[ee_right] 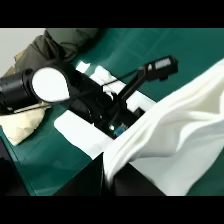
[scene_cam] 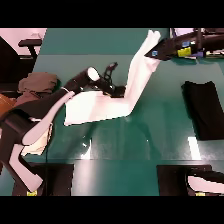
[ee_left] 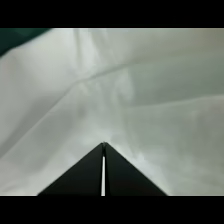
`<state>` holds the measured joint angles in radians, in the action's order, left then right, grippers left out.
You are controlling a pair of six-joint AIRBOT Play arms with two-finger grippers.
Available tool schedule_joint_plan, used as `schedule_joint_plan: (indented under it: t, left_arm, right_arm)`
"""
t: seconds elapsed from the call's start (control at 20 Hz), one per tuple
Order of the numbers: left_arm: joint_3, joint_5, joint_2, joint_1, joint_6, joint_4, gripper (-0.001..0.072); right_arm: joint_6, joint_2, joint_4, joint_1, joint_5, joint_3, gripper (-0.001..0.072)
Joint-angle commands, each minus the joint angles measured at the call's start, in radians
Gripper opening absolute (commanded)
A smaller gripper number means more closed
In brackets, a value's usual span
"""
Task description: Fold the shirts.
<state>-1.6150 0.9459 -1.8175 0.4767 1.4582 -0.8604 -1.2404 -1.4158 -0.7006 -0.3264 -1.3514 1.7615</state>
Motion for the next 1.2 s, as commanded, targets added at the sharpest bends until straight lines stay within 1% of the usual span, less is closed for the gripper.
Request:
schedule_joint_plan:
  t: [0.0, 0.1, 0.2, 0.25, 0.3, 0.35, 0.4, 0.45, 0.5, 0.55, 0.6, 0.65, 0.8, 1.0, 1.05, 1.1, 1.15]
  left_arm:
    - [-0.037, 0.089, 0.14, -0.129, -0.009, -0.132, 0.0024]
    - [-0.037, 0.105, 0.267, -0.254, -0.01, -0.158, 0.0024]
    - [-0.037, 0.12, 0.391, -0.379, -0.022, -0.171, 0.0025]
    - [-0.037, 0.122, 0.449, -0.436, -0.026, -0.184, 0.0025]
    - [-0.037, 0.122, 0.496, -0.484, -0.026, -0.198, 0.0025]
    - [-0.037, 0.122, 0.539, -0.53, -0.026, -0.208, 0.0025]
    - [-0.037, 0.126, 0.57, -0.567, -0.026, -0.211, 0.0025]
    - [-0.037, 0.134, 0.598, -0.602, -0.026, -0.211, 0.0025]
    - [-0.037, 0.146, 0.616, -0.628, -0.026, -0.211, 0.0025]
    - [-0.036, 0.161, 0.626, -0.648, -0.026, -0.211, 0.0025]
    - [-0.037, 0.18, 0.629, -0.66, -0.026, -0.212, 0.0025]
    - [-0.037, 0.197, 0.629, -0.661, -0.026, -0.215, 0.0025]
    - [-0.036, 0.232, 0.629, -0.661, -0.027, -0.218, 0.0025]
    - [-0.036, 0.259, 0.629, -0.661, -0.027, -0.218, 0.0025]
    - [-0.035, 0.262, 0.629, -0.661, -0.026, -0.217, 0.0025]
    - [-0.035, 0.261, 0.629, -0.661, -0.026, -0.217, 0.0025]
    - [-0.035, 0.259, 0.629, -0.661, -0.026, -0.217, 0.0025]
  right_arm:
    - [0.0, -0.014, 0.003, -0.124, 0.095, 0.005, 0.0013]
    - [0.004, -0.056, 0.003, -0.228, 0.168, 0.005, 0.0013]
    - [0.017, -0.134, 0.006, -0.371, 0.282, 0.005, 0.0014]
    - [0.045, -0.179, 0.03, -0.438, 0.342, 0.006, 0.002]
    - [0.109, -0.24, 0.066, -0.501, 0.384, 0.029, 0.0068]
    - [0.153, -0.301, 0.073, -0.549, 0.4, 0.073, 0.0219]
    - [0.163, -0.36, 0.069, -0.584, 0.401, 0.126, 0.0394]
    - [0.163, -0.417, 0.069, -0.604, 0.369, 0.185, 0.0516]
    - [0.158, -0.457, 0.068, -0.606, 0.312, 0.235, 0.0511]
    - [0.115, -0.478, 0.045, -0.592, 0.252, 0.268, 0.0507]
    - [0.056, -0.481, -0.013, -0.568, 0.203, 0.274, 0.0477]
    - [0.037, -0.47, -0.063, -0.539, 0.17, 0.253, 0.0449]
    - [0.0, -0.373, -0.15, -0.405, 0.145, 0.066, 0.0449]
    - [-0.1, -0.225, -0.216, -0.169, 0.148, -0.264, 0.0451]
    - [-0.105, -0.203, -0.207, -0.113, 0.15, -0.336, 0.0467]
    - [-0.116, -0.192, -0.205, -0.063, 0.151, -0.399, 0.0612]
    - [-0.13, -0.193, -0.188, -0.023, 0.147, -0.446, 0.0677]
